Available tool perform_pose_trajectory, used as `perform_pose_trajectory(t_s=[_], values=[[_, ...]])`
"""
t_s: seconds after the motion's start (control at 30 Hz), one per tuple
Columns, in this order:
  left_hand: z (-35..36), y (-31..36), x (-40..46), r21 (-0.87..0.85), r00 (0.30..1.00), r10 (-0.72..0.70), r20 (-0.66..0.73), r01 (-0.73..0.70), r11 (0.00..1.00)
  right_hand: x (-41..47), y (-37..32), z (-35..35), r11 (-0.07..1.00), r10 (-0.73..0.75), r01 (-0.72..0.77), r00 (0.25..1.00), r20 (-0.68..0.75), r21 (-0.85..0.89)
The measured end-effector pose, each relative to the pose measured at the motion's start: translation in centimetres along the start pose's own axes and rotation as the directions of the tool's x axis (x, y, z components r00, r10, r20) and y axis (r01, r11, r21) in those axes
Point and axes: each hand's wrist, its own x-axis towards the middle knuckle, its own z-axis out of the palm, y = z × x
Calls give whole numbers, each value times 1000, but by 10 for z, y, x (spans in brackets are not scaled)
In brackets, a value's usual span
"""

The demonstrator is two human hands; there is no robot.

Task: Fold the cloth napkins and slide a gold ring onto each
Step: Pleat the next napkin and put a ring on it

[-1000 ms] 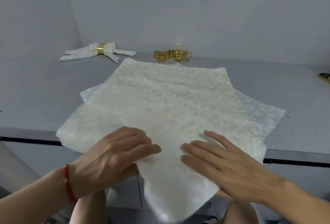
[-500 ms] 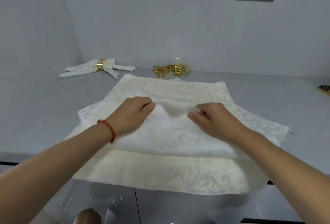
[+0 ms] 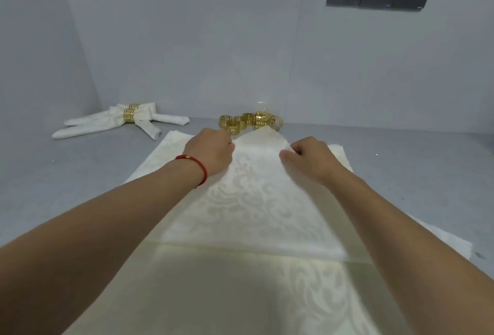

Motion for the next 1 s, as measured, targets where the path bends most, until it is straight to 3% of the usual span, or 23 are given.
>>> perform_pose_trajectory(t_s=[0.2, 0.47, 0.77, 0.83, 0.93, 1.0], values=[[49, 3, 53, 208, 992, -85, -92, 103, 973, 63, 25, 40, 966, 151, -169, 983, -103, -196], [62, -10, 83, 35, 978, -202, -54, 204, 978, 107, 45, 42, 926, 184, -179, 983, -15, -332], [62, -14, 106, -38, 968, -250, 30, 251, 967, 110, 51, 47, 906, 37, -88, 991, -129, -415], [66, -12, 104, -52, 980, -200, 2, 200, 978, 110, 51, 48, 895, -1, -58, 991, -132, -442], [75, 0, 99, -63, 989, 73, -130, -82, 995, 112, 42, 49, 855, -100, 5, 983, -155, -518], [86, 9, 95, -18, 970, 222, -98, -225, 974, 119, 34, 51, 850, -154, 58, 978, -142, -524]])
